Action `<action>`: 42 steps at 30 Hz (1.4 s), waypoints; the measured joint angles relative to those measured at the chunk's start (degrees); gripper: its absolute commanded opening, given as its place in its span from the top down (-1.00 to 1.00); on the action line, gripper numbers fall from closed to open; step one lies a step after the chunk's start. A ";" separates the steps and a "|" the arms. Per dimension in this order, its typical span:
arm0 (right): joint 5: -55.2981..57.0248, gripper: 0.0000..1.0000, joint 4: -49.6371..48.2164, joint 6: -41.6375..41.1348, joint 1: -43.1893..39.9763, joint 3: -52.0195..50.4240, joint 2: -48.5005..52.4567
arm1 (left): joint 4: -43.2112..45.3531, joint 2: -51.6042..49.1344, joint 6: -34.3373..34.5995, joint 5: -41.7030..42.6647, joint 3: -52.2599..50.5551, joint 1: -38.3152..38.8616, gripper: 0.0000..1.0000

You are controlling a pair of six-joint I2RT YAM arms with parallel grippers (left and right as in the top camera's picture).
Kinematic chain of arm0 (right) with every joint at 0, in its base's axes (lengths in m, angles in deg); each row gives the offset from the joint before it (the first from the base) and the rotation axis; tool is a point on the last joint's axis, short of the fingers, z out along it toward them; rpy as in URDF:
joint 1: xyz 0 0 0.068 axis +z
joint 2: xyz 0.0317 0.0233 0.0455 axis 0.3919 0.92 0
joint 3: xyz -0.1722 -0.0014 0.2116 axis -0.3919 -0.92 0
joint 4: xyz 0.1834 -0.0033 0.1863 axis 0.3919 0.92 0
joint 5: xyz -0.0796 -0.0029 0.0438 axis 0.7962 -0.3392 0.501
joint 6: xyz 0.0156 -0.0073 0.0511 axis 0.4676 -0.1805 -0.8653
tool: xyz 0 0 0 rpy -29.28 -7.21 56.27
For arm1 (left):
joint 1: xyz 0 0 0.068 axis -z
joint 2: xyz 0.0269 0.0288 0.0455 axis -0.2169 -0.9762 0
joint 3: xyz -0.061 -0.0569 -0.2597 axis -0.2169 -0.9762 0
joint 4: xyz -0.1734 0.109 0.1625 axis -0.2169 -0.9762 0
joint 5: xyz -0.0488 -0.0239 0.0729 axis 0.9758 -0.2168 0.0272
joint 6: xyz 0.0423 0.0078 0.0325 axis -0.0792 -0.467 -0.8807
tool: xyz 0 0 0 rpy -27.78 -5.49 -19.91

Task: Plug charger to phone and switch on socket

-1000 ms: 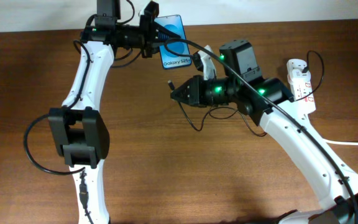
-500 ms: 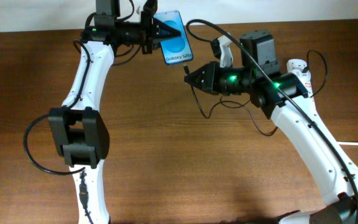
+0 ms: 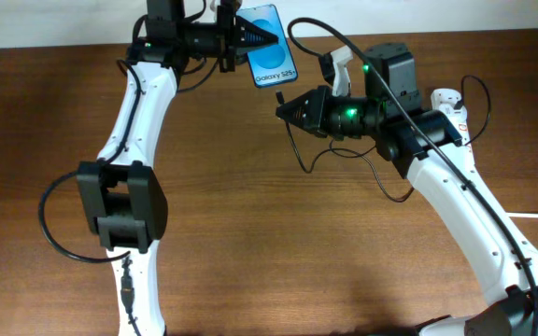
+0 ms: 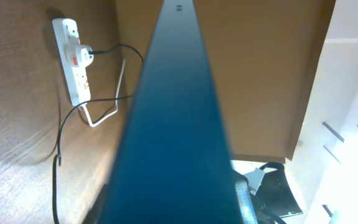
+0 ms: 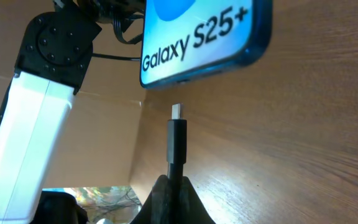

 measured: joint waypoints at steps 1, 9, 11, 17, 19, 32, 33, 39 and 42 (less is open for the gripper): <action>0.00 0.92 -0.04 -0.20 0.00 0.00 0.00 | 0.00 0.00 0.13 0.02 0.02 0.17 1.00; -0.26 0.92 -1.25 -0.63 -0.48 0.00 0.02 | 0.22 0.00 0.20 0.00 0.00 0.96 1.00; -0.87 0.92 -1.27 -0.68 -1.22 0.00 0.02 | 0.48 0.00 0.17 0.00 0.02 0.94 1.00; -6.75 0.92 -2.05 0.24 -5.22 0.00 0.02 | 0.59 0.00 0.17 0.09 0.02 0.90 1.00; -8.61 0.92 -2.60 0.70 -6.01 -0.24 0.02 | 0.96 0.00 0.20 0.09 0.00 0.90 1.00; -14.29 0.92 -22.97 -9.75 -6.32 -11.37 0.04 | 1.70 0.00 0.20 0.26 0.02 0.90 1.00; -14.32 0.92 -23.04 -10.08 -6.32 -11.37 0.04 | 1.70 0.00 0.20 0.26 0.00 0.90 1.00; -14.32 0.92 -22.95 -10.97 -6.25 -11.37 0.04 | 1.73 0.00 0.20 -0.31 0.00 1.07 1.00; -14.29 0.92 -22.95 -11.10 -6.01 -11.37 0.04 | 1.73 0.00 0.20 -0.98 0.00 1.25 1.00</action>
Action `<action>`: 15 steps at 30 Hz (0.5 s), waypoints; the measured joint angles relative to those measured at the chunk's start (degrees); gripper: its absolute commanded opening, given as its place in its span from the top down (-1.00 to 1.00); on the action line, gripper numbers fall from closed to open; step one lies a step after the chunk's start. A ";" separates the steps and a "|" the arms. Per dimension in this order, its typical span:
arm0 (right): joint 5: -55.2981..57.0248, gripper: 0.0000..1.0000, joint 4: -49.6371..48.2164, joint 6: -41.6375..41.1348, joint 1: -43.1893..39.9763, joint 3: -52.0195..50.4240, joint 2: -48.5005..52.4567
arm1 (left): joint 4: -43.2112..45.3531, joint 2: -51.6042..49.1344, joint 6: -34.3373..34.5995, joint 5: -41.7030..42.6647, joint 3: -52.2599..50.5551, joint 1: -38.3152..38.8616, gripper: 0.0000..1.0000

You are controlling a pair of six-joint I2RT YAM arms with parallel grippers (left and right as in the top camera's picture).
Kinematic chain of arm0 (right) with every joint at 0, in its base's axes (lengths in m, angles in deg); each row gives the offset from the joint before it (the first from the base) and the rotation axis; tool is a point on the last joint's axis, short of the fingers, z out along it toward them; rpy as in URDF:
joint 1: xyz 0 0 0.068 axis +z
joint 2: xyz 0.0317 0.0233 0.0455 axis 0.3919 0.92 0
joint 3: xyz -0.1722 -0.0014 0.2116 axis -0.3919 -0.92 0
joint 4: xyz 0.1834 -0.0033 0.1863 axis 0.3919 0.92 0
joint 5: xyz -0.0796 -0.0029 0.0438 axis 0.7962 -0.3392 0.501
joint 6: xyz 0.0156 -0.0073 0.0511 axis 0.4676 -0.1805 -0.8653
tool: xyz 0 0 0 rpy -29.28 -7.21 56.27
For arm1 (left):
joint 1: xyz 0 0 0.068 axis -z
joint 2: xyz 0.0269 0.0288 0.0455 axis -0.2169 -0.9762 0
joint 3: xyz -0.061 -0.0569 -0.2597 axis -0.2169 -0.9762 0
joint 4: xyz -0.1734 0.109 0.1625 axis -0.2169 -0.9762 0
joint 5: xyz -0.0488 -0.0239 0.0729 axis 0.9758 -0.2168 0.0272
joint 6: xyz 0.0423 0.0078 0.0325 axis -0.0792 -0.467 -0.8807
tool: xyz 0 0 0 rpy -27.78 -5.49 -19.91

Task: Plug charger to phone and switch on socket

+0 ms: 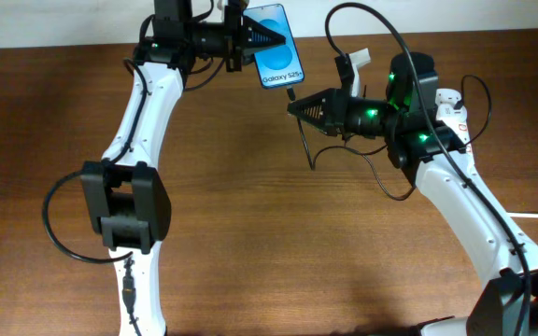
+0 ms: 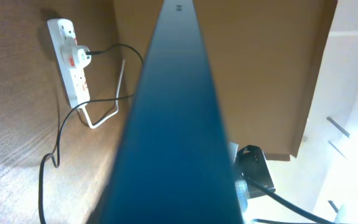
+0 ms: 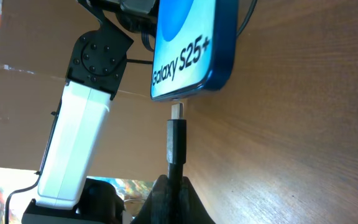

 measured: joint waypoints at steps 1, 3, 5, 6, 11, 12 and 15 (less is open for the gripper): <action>0.00 0.92 0.00 0.02 0.11 0.00 0.00 | 0.00 0.00 0.00 -0.11 0.00 0.04 1.00; 0.02 0.92 -0.02 0.00 0.31 0.00 0.00 | 0.00 0.00 0.00 -0.22 0.02 0.13 1.00; 0.11 0.92 0.00 0.00 0.42 0.00 0.00 | 0.00 0.00 0.00 -0.31 0.00 0.15 1.00; 0.20 0.92 -0.02 0.00 0.42 0.00 0.00 | 0.00 0.00 0.00 -0.31 0.00 0.20 1.00; 0.22 0.92 -0.02 0.00 0.42 0.00 0.00 | 0.00 0.00 0.00 -0.33 0.02 0.20 1.00; 0.24 0.92 0.00 0.00 0.42 0.00 0.00 | 0.00 0.00 0.02 -0.33 0.00 0.20 1.00; 0.28 0.92 0.00 0.02 0.42 0.00 0.00 | 0.00 0.00 0.63 -0.31 0.00 0.20 1.00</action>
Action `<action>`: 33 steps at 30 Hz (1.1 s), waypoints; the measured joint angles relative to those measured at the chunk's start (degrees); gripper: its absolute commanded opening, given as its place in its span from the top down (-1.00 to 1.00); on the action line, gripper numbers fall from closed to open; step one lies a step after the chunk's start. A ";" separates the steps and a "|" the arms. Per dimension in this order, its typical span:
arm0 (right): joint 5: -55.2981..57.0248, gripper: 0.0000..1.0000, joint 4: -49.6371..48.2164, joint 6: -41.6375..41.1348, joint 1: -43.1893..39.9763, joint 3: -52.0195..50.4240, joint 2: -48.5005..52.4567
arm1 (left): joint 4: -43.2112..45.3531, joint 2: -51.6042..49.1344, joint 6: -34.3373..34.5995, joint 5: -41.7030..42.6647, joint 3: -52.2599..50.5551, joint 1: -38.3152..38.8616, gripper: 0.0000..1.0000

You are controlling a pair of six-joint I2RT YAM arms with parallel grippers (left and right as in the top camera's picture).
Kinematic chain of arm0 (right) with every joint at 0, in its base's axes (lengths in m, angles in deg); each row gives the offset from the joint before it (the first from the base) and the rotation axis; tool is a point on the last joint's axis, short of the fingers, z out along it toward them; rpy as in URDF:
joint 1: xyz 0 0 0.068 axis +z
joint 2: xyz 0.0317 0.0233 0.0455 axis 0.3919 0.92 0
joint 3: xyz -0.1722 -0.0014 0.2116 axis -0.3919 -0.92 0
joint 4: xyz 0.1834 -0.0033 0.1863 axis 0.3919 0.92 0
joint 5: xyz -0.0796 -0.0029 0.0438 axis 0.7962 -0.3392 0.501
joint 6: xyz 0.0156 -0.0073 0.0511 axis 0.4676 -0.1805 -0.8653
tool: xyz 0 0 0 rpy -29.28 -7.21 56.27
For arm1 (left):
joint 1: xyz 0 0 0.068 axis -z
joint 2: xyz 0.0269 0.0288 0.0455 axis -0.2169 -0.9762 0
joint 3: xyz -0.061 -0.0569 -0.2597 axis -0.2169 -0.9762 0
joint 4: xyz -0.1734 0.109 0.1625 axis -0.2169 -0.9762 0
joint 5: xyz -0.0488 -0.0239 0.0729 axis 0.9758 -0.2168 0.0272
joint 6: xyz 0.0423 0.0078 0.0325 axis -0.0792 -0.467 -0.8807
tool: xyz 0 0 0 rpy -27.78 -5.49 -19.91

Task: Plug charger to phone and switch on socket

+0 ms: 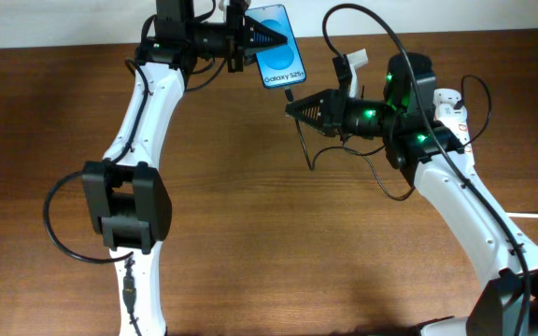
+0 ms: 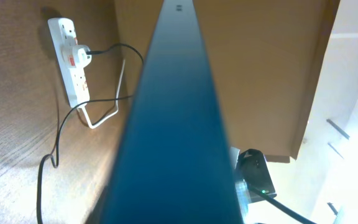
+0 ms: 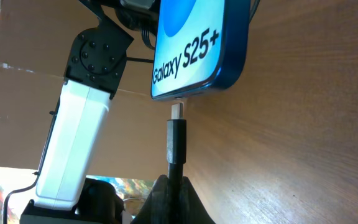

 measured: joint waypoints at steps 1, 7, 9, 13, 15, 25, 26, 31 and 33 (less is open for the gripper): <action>0.22 0.92 -0.02 0.00 0.00 0.00 0.00 | 0.00 0.00 0.22 0.02 0.00 0.00 1.00; 0.85 0.92 0.00 -0.04 0.00 0.00 0.00 | 0.00 0.00 0.42 0.00 0.00 0.22 1.00; 0.83 0.92 0.02 -0.02 0.00 0.00 0.00 | 0.00 0.00 0.42 -0.13 0.02 0.35 1.00; 0.79 0.92 0.02 0.00 0.00 0.00 0.00 | 0.02 0.00 0.44 -0.44 0.02 0.63 1.00; 0.81 0.92 0.00 -0.02 0.00 0.00 0.00 | 0.04 0.00 0.44 -0.50 0.00 0.63 1.00; 1.03 0.92 -0.22 -0.02 -0.20 0.00 0.00 | 0.20 0.00 0.61 -0.59 0.02 0.63 1.00; 1.03 0.92 -0.20 -0.02 -0.22 0.00 0.00 | 0.20 0.00 0.61 -0.59 0.02 0.63 1.00; 1.05 0.92 -0.20 0.15 -0.24 0.00 0.00 | 0.22 0.00 0.61 -0.59 0.02 0.63 1.00; 1.18 0.92 -0.20 0.24 -0.24 0.00 0.00 | 0.22 0.00 0.61 -0.61 0.02 0.63 1.00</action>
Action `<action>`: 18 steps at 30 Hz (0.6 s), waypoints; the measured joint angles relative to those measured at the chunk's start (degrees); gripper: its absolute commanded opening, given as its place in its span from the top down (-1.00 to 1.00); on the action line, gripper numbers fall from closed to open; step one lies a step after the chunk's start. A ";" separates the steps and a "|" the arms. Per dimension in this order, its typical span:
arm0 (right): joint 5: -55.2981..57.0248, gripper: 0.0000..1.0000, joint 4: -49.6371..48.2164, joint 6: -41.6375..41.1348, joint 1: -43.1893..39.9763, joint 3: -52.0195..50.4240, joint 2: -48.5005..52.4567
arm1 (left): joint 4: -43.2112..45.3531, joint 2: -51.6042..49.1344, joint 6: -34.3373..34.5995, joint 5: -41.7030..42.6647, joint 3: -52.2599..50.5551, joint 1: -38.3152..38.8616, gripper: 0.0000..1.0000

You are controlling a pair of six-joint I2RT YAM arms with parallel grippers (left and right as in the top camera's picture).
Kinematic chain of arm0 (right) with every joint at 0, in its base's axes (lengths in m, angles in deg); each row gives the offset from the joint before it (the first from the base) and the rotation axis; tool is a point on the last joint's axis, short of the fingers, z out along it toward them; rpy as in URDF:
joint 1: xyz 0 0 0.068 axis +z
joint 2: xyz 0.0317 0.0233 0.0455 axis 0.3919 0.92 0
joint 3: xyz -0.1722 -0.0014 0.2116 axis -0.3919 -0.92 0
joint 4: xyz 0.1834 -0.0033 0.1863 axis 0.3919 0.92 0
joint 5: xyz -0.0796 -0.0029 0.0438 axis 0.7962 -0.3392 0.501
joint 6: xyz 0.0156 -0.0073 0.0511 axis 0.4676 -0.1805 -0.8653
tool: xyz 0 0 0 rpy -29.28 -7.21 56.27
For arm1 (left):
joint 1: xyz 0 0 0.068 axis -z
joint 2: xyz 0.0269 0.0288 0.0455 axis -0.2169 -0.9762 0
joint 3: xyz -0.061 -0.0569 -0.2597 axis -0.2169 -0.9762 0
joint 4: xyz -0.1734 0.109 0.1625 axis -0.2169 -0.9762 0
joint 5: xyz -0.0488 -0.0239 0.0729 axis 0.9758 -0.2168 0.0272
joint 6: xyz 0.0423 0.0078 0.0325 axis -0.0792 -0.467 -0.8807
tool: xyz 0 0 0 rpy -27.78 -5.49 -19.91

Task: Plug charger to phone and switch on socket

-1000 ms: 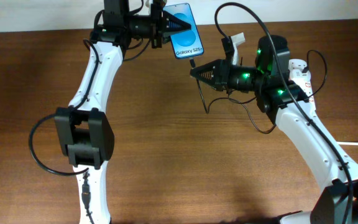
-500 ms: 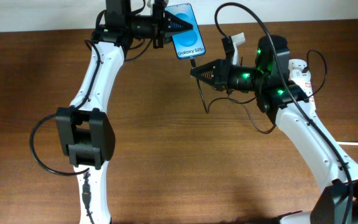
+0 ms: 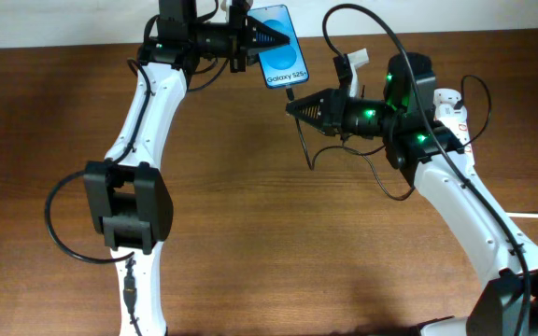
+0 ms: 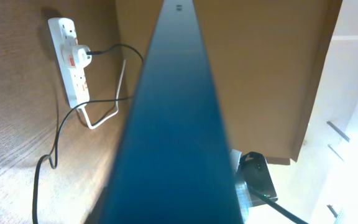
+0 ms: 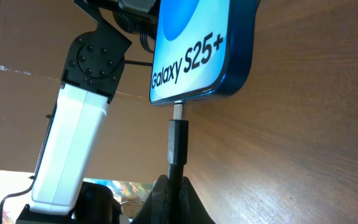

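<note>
A blue phone (image 3: 281,61) with a lit "Galaxy S25+" screen (image 5: 194,53) is held off the table at the back, with my left gripper (image 3: 261,39) shut on it. The left wrist view shows only its dark blue edge (image 4: 173,124), which hides the fingers. My right gripper (image 3: 292,105) is shut on the black charger plug (image 5: 178,142), pointing it up at the phone's bottom edge. The plug's metal tip (image 5: 178,112) touches that edge at the port. The white socket strip (image 4: 70,59) lies at the right, with a white adapter plugged into it.
The black charger cable (image 3: 306,149) loops over the wooden table (image 3: 250,233) between my right gripper and the socket strip (image 3: 451,103). A second loop arches above the right arm (image 3: 456,205). A white lead trails beside the strip.
The phone has shifted slightly right and closer to the plug. The small gap between the plug's tip and the phone's bottom edge has closed. Both grips are unchanged.
At first the plug sat well below the phone's bottom edge, both held in the air. Then the right arm stood further right and the tip was just under the port. The gap stayed small, and now the tip meets the edge.
</note>
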 measured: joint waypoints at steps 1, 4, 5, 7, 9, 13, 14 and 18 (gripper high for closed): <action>0.07 0.92 0.00 0.04 0.00 0.00 0.00 | 0.00 0.00 0.00 -0.02 0.00 0.00 1.00; 0.07 0.92 0.00 -0.02 -0.11 -0.02 0.00 | 0.00 0.00 0.02 -0.09 0.00 0.00 1.00; 0.07 0.92 0.00 0.00 -0.20 0.00 0.00 | 0.00 0.00 0.00 -0.22 -0.02 0.00 1.00; 0.07 0.92 0.00 0.07 -0.39 -0.02 0.00 | 0.02 0.00 0.00 -0.44 -0.02 0.00 1.00; 0.48 0.92 -0.20 0.17 -0.76 -0.02 0.00 | 0.04 0.00 0.00 -0.35 -0.02 0.09 1.00; 0.50 0.92 -0.17 0.24 -0.85 -0.02 0.00 | 0.04 0.00 0.02 -0.52 -0.02 0.17 1.00; 0.48 0.92 -0.17 0.26 -0.85 -0.02 0.00 | 0.04 0.00 0.00 -0.52 0.00 0.17 1.00; 0.70 0.92 -0.17 0.39 -0.85 -0.02 0.00 | 0.04 0.00 0.00 -0.66 -0.02 0.17 1.00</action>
